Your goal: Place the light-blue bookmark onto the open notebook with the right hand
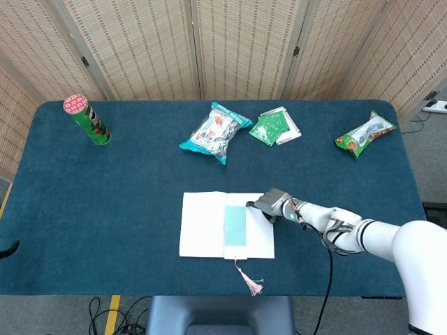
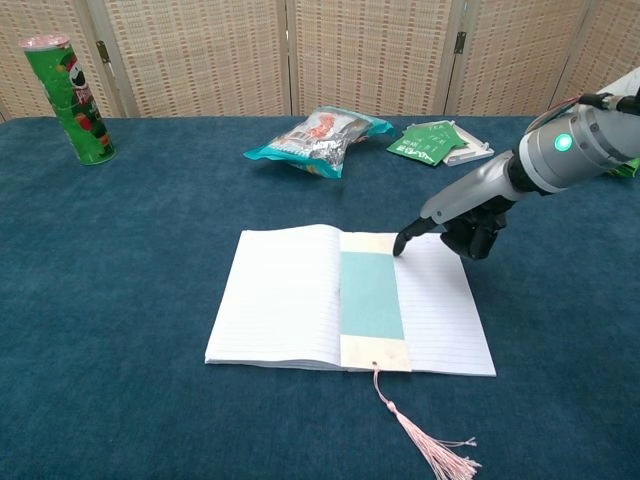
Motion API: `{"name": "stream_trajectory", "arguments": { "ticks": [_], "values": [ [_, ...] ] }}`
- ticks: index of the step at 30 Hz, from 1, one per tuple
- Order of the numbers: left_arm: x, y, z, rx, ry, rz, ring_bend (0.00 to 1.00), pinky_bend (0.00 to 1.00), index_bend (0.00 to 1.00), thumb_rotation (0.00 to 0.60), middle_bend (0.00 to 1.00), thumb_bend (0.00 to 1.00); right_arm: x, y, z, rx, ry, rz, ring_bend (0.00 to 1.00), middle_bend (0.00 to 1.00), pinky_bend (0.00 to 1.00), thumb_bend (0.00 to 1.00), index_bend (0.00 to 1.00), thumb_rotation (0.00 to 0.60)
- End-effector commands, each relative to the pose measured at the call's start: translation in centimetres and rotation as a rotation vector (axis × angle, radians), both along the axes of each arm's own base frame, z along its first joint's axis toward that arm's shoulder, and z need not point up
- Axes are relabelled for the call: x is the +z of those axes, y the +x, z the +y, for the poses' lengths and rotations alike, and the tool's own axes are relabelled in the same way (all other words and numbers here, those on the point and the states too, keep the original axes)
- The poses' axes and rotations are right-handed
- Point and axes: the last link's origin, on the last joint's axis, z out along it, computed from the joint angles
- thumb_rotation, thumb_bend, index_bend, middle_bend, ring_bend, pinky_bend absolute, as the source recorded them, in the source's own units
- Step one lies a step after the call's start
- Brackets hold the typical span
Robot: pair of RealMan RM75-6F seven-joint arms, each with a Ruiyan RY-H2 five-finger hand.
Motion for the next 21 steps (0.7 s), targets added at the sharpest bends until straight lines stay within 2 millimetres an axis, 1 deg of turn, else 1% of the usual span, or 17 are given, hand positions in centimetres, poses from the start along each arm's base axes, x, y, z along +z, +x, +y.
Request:
{"name": "stream_trajectory", "arguments": {
  "ticks": [1, 6, 10, 14, 18, 21],
  "values": [
    [0.0, 0.0, 0.0, 0.000, -0.001, 0.002, 0.00, 0.25, 0.09, 0.600, 0.00, 0.22, 0.0, 0.0, 0.0, 0.002, 0.000, 0.001, 1.00, 1.00, 1.00, 1.00, 0.00, 0.600],
    [-0.1, 0.0, 0.0, 0.000, -0.003, 0.005, 0.00, 0.25, 0.09, 0.600, 0.00, 0.22, 1.0, 0.0, 0.3, 0.012, -0.002, -0.008, 1.00, 1.00, 1.00, 1.00, 0.00, 0.600],
    [-0.2, 0.0, 0.0, -0.001, -0.005, 0.009, 0.00, 0.25, 0.09, 0.600, 0.00, 0.22, 2.7, -0.3, 0.9, 0.036, -0.006, -0.016, 1.00, 1.00, 1.00, 1.00, 0.00, 0.600],
    [-0.5, 0.2, 0.1, -0.008, -0.015, 0.013, 0.00, 0.25, 0.09, 0.600, 0.00, 0.22, 3.9, -0.6, 1.6, 0.043, -0.011, -0.035, 1.00, 1.00, 1.00, 1.00, 0.00, 0.600],
    [-0.5, 0.4, 0.1, -0.011, -0.009, 0.011, 0.00, 0.25, 0.09, 0.600, 0.00, 0.22, 4.3, -0.6, 2.4, 0.050, -0.002, -0.057, 1.00, 1.00, 1.00, 1.00, 0.00, 0.600],
    [-0.3, 0.5, 0.0, -0.015, -0.001, 0.005, 0.00, 0.25, 0.09, 0.600, 0.00, 0.22, 3.9, -0.3, 3.4, 0.066, 0.028, -0.066, 1.00, 1.00, 1.00, 1.00, 0.00, 0.600]
  ]
}}
